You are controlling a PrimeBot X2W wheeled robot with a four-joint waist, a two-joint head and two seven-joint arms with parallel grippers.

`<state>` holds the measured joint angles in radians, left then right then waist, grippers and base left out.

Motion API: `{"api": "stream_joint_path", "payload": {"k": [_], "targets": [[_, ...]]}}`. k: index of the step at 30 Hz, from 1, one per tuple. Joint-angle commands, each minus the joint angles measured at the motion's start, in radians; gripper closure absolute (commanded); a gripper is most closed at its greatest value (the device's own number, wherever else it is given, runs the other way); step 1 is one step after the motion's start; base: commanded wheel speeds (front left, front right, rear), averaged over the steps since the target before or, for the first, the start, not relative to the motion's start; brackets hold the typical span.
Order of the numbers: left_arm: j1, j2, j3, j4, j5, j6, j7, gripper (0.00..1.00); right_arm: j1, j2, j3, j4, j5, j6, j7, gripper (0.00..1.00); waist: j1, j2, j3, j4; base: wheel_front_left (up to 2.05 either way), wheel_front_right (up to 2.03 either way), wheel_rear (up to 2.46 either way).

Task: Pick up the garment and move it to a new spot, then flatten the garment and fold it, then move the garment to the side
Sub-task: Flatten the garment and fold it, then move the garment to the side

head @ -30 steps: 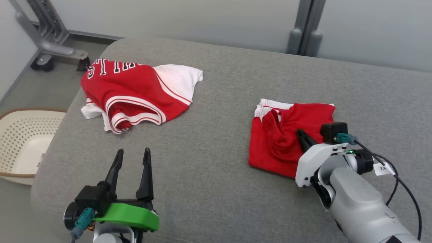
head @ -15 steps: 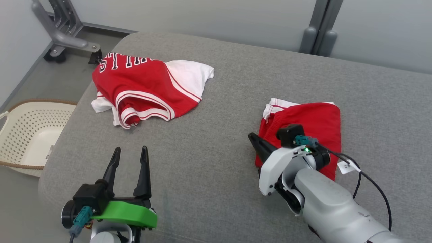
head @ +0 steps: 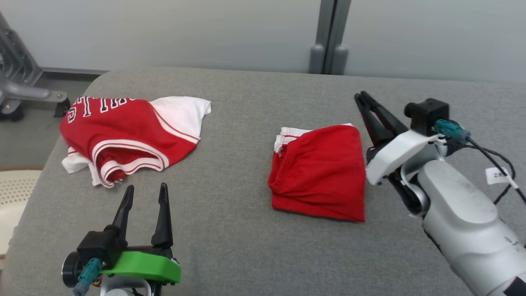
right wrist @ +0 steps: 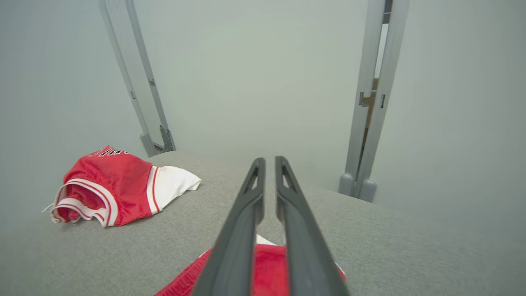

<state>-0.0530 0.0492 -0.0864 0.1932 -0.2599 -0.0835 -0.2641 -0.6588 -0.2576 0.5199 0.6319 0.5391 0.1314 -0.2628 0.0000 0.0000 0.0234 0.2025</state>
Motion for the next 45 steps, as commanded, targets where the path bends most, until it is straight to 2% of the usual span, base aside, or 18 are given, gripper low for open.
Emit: {"api": "stream_joint_path", "payload": {"k": [1,2,7,11,17,22,28,37,42,45], "targets": [[0.013,0.002,0.008,-0.006,0.003,-0.003,0.000,0.00,0.023,-0.017,-0.021,-0.021,-0.021,-0.001,-0.002,0.21,0.0000,0.0000,-0.030,-0.075,0.00,0.00,0.00],[0.014,0.003,0.012,-0.009,0.003,-0.004,0.000,0.00,0.036,-0.030,-0.045,-0.042,-0.038,-0.001,-0.002,0.00,0.0000,0.0000,-0.031,-0.089,0.00,0.00,0.00],[0.015,0.003,0.042,-0.023,0.009,0.001,0.000,0.00,0.108,-0.070,-0.146,-0.125,-0.102,-0.001,-0.002,0.00,0.0000,0.0000,-0.033,-0.154,0.00,0.00,0.00],[0.016,0.004,0.070,-0.039,0.033,0.002,0.000,0.00,0.183,-0.074,-0.211,-0.183,-0.133,-0.001,-0.002,0.00,0.0000,0.0000,-0.034,-0.192,0.00,0.00,0.00],[0.022,0.004,0.094,-0.047,0.060,-0.011,0.000,0.00,0.329,-0.039,-0.315,-0.256,-0.133,-0.001,-0.002,0.00,0.0000,0.0000,-0.035,-0.217,0.00,0.00,0.00],[0.033,0.003,0.105,-0.046,0.073,-0.022,0.000,0.00,0.463,0.003,-0.390,-0.315,-0.184,-0.001,-0.002,0.00,0.0000,0.0000,-0.041,-0.219,0.00,0.00,0.00],[0.039,0.003,0.113,-0.050,0.090,-0.026,0.000,0.00,0.529,0.038,-0.425,-0.347,-0.245,-0.001,-0.002,0.00,0.0000,0.0000,-0.045,-0.211,0.00,0.00,0.00],[0.043,0.003,0.101,-0.057,0.089,-0.030,0.000,0.00,0.543,0.055,-0.451,-0.362,-0.284,-0.001,-0.003,0.00,0.0000,0.0000,-0.047,-0.198,0.00,0.00,0.00],[0.032,0.003,0.084,-0.065,0.100,-0.029,0.000,0.00,0.520,0.056,-0.434,-0.347,-0.287,-0.001,-0.003,0.00,0.0000,0.0000,-0.045,-0.178,0.00,0.00,0.00],[0.024,0.003,0.072,-0.076,0.107,-0.028,0.000,0.00,0.471,0.052,-0.399,-0.289,-0.264,-0.001,0.005,0.00,0.0000,0.0000,-0.038,-0.157,0.00,0.00,0.00]]}}
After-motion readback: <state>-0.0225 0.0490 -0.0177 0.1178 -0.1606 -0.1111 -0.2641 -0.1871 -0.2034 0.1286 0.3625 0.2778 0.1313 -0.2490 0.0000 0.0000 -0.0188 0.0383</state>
